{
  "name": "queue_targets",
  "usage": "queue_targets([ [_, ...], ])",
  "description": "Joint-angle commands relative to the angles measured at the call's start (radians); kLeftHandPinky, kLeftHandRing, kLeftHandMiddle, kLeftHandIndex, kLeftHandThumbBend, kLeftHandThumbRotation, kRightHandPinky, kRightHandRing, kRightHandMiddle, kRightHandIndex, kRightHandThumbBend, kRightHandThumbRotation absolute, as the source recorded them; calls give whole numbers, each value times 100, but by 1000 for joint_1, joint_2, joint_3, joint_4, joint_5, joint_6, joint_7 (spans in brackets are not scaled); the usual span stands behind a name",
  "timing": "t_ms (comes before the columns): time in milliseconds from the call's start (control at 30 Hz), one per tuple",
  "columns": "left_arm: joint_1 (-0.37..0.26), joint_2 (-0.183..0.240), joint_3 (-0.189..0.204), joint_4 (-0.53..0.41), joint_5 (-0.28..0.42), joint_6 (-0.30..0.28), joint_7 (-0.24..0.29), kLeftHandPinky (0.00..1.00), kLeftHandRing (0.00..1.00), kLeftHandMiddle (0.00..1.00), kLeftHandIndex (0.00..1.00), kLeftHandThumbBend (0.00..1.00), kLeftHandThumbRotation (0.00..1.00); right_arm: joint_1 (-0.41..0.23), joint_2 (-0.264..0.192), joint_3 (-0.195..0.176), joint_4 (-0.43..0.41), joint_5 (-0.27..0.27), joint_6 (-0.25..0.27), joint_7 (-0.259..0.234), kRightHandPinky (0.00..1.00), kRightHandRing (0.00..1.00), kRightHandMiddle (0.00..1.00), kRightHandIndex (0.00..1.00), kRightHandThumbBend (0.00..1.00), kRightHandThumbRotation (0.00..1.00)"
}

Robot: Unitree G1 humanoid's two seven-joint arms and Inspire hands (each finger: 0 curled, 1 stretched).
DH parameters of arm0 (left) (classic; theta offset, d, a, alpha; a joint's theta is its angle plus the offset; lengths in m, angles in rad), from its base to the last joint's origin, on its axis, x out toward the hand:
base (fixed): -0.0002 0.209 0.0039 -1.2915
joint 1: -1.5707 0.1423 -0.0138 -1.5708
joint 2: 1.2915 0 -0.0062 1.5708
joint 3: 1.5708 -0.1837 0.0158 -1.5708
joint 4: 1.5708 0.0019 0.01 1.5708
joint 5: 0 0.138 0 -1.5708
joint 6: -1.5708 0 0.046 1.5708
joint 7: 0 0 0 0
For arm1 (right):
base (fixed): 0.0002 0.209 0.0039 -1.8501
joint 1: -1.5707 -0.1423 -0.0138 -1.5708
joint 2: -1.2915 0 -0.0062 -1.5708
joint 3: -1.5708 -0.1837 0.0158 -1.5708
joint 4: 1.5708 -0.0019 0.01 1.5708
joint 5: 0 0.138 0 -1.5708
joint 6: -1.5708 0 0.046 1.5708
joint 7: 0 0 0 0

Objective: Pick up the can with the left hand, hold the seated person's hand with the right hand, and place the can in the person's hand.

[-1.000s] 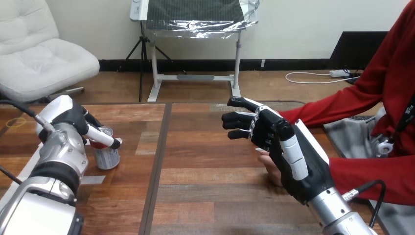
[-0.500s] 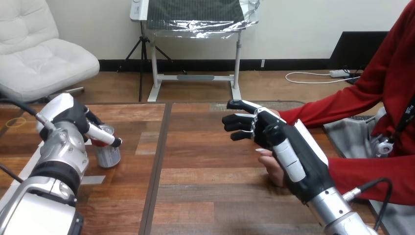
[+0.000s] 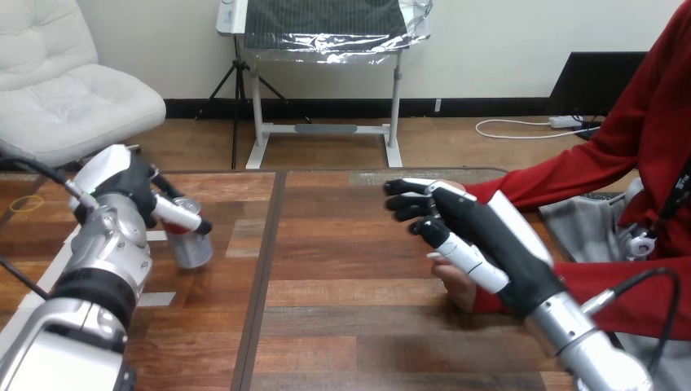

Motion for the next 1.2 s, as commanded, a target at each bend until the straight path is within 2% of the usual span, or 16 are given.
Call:
queue_targets([
  [0,31,42,19,-242,1,38,-31,31,37,44,47,76,0,-143,-54,-12,30,-58,-16,-76,72,78,80,81,99,84],
  [333,130,65,50,-469,3,104,-85,29,37,44,47,77,0,-213,-101,-8,108,-86,-33,-104,69,79,81,83,100,75],
  [700,197,82,87,-631,8,149,-138,29,36,43,46,79,0,-274,-138,3,202,-130,-55,-136,66,78,82,84,95,71],
  [1167,248,104,104,-818,32,227,-224,25,34,41,45,80,0,-351,-199,53,317,-267,-46,-209,65,79,83,84,92,72],
])
